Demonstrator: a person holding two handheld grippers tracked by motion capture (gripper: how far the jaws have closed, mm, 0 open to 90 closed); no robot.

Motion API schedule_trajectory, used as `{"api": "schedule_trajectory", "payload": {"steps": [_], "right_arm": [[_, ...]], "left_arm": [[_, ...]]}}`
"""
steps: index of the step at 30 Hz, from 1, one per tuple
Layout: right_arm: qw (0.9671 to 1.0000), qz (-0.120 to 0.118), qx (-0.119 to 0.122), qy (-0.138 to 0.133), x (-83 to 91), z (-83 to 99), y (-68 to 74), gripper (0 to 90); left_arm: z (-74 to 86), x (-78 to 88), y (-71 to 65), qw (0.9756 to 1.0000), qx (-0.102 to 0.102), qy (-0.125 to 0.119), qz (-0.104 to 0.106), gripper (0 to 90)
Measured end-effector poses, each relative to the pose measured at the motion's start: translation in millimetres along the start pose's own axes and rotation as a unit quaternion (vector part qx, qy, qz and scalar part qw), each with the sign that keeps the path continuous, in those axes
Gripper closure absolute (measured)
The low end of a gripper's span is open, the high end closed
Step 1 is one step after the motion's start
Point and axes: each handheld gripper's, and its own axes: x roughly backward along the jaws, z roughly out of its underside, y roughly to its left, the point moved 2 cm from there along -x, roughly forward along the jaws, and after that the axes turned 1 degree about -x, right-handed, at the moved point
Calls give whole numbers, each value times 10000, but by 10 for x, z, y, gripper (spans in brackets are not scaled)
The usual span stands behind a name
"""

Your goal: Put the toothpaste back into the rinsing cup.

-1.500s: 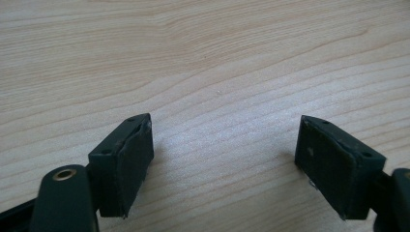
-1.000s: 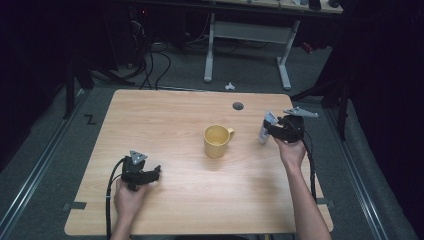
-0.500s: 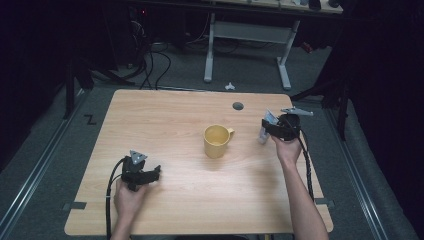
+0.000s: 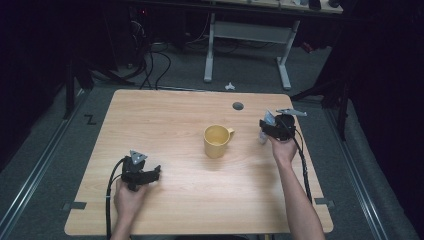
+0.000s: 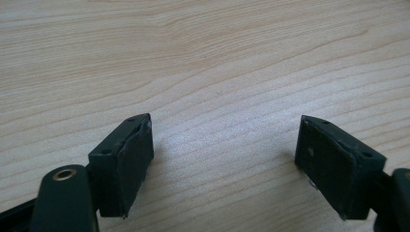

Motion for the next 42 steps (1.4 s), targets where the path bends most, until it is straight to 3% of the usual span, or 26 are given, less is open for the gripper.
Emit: {"api": "schedule_trajectory", "payload": {"steps": [7,20,29,42], "right_arm": [[9999,125,104,-49,-41,29,16,511],[9998,173,-1,-70,-88,58,-16,584],[9999,34,57,-95,-77,64,-44,654],[9996,-252,89,-17,-31,53,-25,677]], "left_arm": [[0,0,0,10000,-1,0,0,217],[0,0,0,10000,0,1,0,217],[0,1,0,10000,0,2,-1,217],[0,0,0,10000,11,-6,-6,218]]}}
